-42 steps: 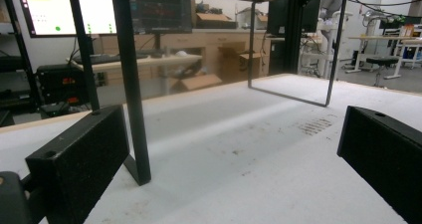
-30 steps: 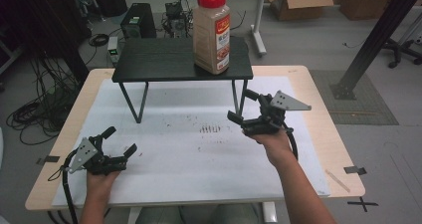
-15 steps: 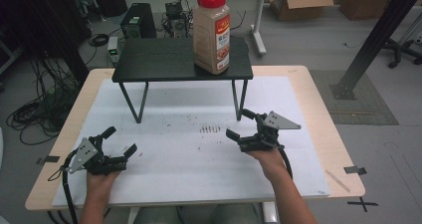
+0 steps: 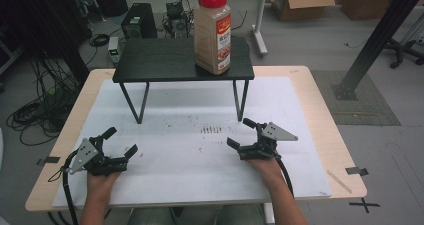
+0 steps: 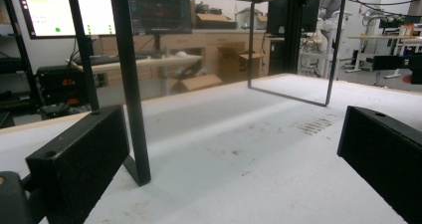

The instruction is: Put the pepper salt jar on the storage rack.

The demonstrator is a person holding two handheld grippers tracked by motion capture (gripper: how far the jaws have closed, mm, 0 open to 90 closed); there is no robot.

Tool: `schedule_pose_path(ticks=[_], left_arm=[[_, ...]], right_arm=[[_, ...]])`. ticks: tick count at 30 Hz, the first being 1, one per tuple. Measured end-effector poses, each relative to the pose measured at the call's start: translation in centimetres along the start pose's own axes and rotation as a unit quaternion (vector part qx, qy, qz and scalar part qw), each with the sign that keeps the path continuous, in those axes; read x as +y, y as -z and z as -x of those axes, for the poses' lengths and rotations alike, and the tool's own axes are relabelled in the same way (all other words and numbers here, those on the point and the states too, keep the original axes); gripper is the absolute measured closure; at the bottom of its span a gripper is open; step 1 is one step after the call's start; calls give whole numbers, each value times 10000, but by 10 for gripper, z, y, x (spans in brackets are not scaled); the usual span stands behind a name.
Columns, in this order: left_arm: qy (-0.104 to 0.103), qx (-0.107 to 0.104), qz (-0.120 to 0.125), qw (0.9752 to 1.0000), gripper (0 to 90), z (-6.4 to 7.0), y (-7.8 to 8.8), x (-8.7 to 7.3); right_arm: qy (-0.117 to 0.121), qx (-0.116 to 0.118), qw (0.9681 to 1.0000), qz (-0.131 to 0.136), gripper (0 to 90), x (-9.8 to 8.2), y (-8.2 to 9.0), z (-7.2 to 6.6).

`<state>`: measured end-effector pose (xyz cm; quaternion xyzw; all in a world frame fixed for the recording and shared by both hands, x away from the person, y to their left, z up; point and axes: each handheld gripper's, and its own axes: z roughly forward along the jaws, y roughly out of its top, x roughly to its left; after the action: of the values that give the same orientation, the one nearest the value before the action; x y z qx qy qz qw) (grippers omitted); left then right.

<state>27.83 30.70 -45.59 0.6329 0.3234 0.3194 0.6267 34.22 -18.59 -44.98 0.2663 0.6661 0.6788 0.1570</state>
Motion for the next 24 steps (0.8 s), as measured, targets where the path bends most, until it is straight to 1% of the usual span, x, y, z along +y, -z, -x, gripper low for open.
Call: schedule_pose_path(ticks=[1, 7, 10, 12, 15, 17, 24], left_arm=[[0, 0, -1, 10000, 3, 0, 0, 0], [-8, -1, 2, 10000, 3, 0, 0, 0], [10, 1, -1, 10000, 3, 0, 0, 0], [1, -1, -4, 10000, 3, 0, 0, 0], [-8, 1, -5, 10000, 3, 0, 0, 0], [-6, 1, -10, 10000, 3, 0, 0, 0], [-4, 1, 4, 10000, 3, 0, 0, 0]], right_arm=[[-26, -15, 10000, 35, 0, -2, 1, 0], [94, -66, 9994, 317, 0, -4, 6, -2], [284, -88, 9985, 450, 0, -6, 8, -6], [486, -94, 9974, 515, 0, -7, 9, -10], [715, -85, 9963, 462, 0, -8, 8, -14], [793, -90, 9961, 384, 0, -8, 7, -16], [769, -109, 9964, 349, 0, -8, 6, -16]])
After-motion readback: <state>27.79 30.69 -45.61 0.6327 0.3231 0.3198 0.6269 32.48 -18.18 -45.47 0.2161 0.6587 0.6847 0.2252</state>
